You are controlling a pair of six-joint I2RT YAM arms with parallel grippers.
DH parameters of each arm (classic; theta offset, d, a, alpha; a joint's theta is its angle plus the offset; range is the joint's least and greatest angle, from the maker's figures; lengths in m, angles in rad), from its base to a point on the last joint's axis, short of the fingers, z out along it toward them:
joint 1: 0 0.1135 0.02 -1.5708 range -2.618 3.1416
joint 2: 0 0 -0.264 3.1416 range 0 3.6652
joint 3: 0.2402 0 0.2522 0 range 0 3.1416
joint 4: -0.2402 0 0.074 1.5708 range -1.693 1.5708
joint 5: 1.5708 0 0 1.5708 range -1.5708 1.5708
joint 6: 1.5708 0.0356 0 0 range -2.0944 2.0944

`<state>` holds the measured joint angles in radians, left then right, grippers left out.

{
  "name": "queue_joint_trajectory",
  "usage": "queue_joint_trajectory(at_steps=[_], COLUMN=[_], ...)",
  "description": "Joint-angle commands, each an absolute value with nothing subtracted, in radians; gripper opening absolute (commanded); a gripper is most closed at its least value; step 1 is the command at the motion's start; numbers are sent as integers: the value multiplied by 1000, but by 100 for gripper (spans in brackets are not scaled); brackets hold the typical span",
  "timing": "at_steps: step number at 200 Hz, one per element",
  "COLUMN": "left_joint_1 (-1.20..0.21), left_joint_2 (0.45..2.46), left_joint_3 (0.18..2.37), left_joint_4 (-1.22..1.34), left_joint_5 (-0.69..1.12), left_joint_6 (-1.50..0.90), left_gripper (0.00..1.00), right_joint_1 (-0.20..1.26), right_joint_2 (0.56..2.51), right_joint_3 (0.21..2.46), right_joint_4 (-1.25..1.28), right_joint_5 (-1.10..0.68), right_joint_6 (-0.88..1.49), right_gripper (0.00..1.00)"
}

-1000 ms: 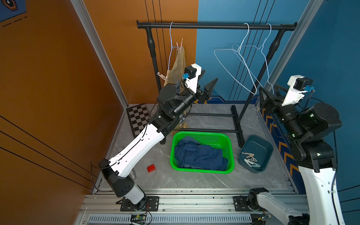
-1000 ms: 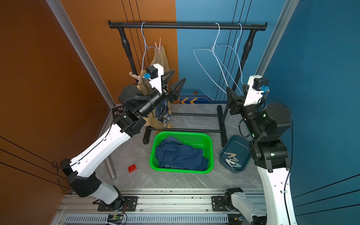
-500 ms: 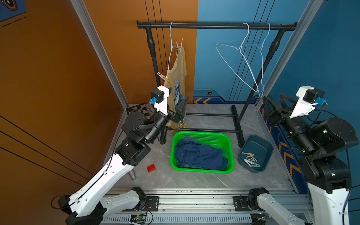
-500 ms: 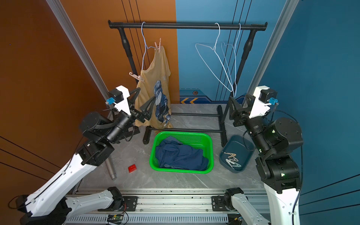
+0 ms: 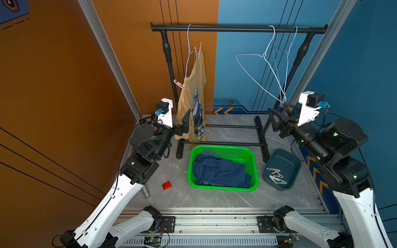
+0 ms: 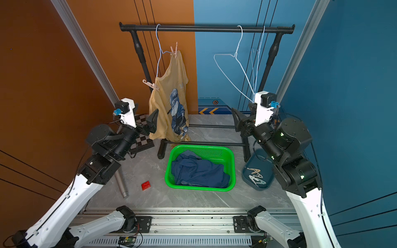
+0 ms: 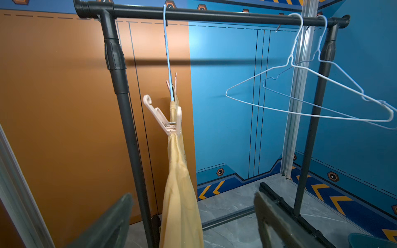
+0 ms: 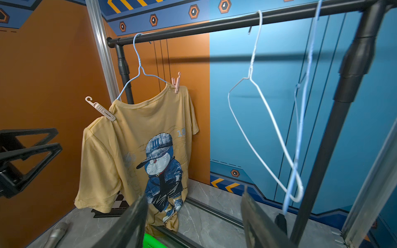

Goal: Remove the clothespins securing t-shirts to the hanger
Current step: Pick up the hanger from the clothes rail.

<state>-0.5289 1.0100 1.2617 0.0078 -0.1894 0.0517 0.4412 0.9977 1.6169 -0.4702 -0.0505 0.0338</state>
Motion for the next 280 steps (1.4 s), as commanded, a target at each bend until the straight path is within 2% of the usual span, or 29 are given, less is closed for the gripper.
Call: queue_joint_trajectory(at_steps=[1, 60, 164, 238, 280], left_joint_1=[-494, -535, -581, -530, -489], left_joint_2=[1043, 1130, 1232, 1116, 1036], left_joint_3=[1269, 1292, 1332, 1272, 1227], left_joint_4=[49, 130, 163, 103, 42], left_joint_5=[-68, 100, 280, 240, 218], left_joint_6=[-13, -22, -19, -10, 4], left_gripper=[90, 88, 88, 89, 90], right_joint_1=[518, 744, 747, 747, 756], right_joint_2=[1028, 1196, 1504, 1634, 1794], right_joint_3=[1670, 1790, 2028, 2095, 2243], right_joint_4=[-481, -463, -440, -398, -392], right_joint_5=[42, 127, -43, -49, -69], right_joint_6=[-31, -94, 17, 36, 83], right_gripper=[69, 71, 71, 69, 70])
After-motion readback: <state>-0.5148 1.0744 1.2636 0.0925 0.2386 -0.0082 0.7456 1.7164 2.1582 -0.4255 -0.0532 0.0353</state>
